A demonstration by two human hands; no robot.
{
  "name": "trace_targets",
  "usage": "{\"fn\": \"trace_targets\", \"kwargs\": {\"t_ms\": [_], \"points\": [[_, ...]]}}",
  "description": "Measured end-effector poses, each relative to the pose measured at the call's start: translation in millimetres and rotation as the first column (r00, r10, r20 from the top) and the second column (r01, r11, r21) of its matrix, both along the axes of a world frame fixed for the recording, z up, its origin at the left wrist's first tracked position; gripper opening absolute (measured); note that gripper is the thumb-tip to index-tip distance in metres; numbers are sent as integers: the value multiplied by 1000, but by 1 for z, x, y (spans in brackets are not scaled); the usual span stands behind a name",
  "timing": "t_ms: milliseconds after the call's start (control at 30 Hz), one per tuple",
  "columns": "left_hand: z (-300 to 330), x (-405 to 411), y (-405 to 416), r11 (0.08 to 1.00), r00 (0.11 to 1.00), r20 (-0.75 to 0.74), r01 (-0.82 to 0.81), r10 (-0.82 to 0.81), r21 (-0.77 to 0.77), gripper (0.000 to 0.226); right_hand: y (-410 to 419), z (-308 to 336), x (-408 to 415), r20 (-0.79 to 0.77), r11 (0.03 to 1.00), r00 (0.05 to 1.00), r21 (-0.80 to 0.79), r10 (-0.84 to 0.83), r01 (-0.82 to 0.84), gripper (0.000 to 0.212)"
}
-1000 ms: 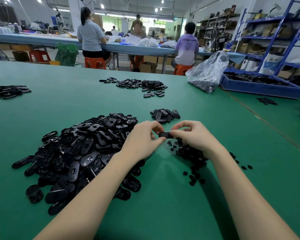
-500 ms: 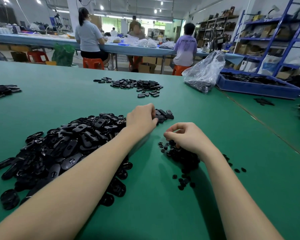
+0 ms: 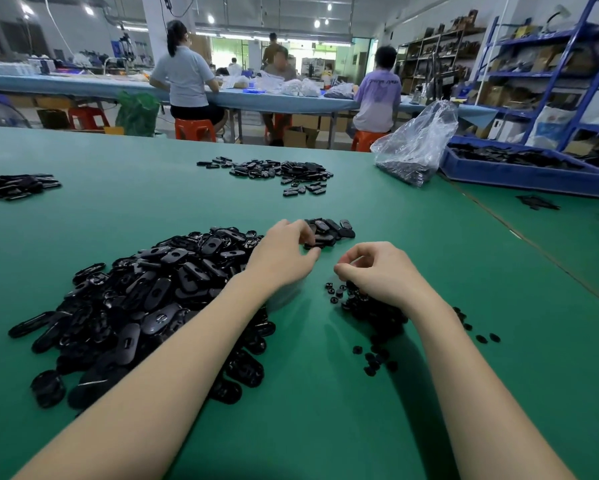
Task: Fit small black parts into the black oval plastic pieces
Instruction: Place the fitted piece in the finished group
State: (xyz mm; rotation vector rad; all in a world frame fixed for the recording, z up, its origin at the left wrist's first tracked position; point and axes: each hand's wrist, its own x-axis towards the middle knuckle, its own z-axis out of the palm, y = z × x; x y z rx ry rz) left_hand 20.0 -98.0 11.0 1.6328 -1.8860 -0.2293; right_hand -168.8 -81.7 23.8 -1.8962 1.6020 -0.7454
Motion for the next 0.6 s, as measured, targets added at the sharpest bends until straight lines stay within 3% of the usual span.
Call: {"fn": "trace_targets", "kwargs": {"t_ms": [233,433,600], "points": [[-2,30,35,987,988,56,142,-146,74,8,11,6,18,-257,990,958,-17,129,-138,6],[-3,39,40,980,986,26,158,-162,124,16,26,7,51,-208,863,842,212,498,-458,24],[-3,40,39,981,989,-9,148,-148,129,18,29,-4,62,-189,881,862,150,471,-449,15]]}}
